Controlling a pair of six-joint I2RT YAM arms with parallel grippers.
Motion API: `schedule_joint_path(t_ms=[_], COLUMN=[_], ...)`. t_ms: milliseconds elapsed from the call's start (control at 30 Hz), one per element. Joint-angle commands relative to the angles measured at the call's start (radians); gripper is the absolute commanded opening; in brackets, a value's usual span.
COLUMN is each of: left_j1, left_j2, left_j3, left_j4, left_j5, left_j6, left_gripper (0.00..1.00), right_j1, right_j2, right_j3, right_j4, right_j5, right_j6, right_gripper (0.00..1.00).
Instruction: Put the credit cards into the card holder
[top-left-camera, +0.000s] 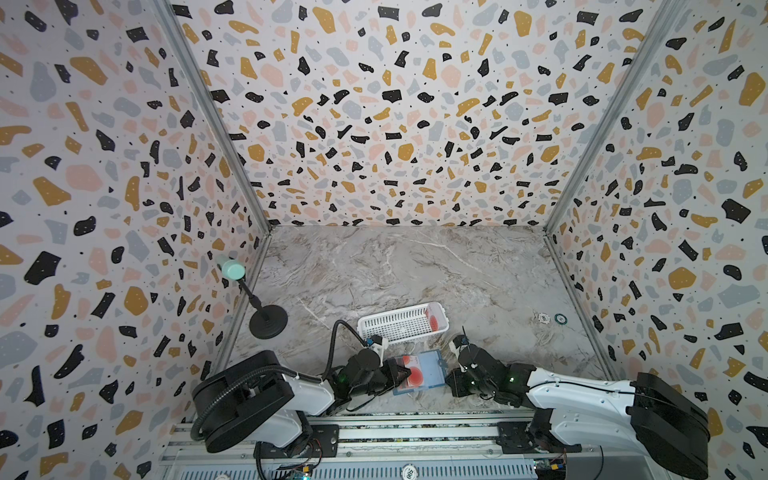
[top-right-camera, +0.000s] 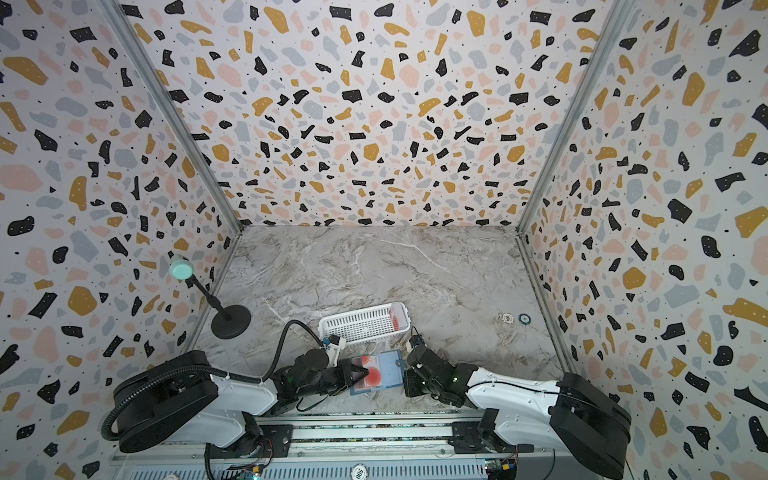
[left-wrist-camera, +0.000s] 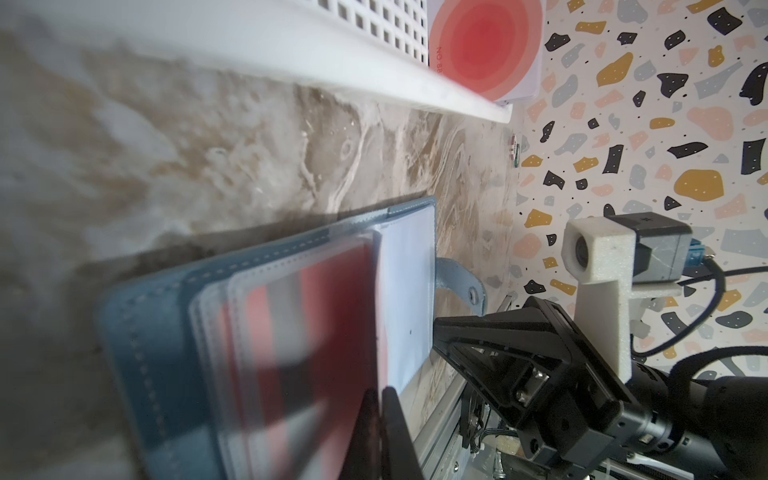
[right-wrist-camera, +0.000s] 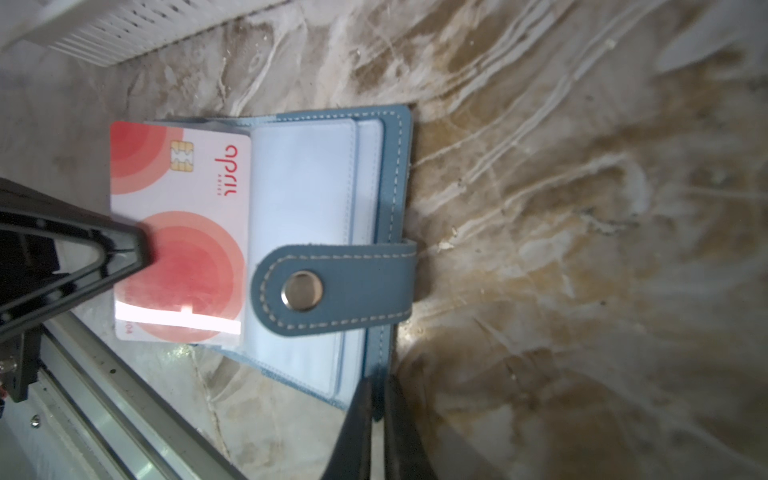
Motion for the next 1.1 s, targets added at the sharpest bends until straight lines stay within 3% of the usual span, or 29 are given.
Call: schedule_joint_path(t_ms=[0,633,833,1067], left_j1=[0.004,0.006,0.006,0.010], left_j2=[0.013,0.074,0.058,0.008], left_j3=[-0.007,0.031,0.062,0.134], left_j4=[0.029,0.024,-0.095,-0.356], left_j5=[0.011,0.028,0.012,-0.039], left_j6=[-0.002,0.006,0.044,0.121], left_gripper=[0.01,0.02,0.07,0.19], right_j1=[0.009,0.056,0.067,0.069], right_j2=[0.015,0.046,0.069,0.077], right_j3=[0.004,0.042,0.056,0.064], right_j4=[-0.043,-0.020,-0.019,-0.035], right_j5=[0.008,-0.003,0.011,0.028], right_j6=[-0.001,-0.014,-0.006,0.002], right_gripper=[0.10,0.09,0.09,0.09])
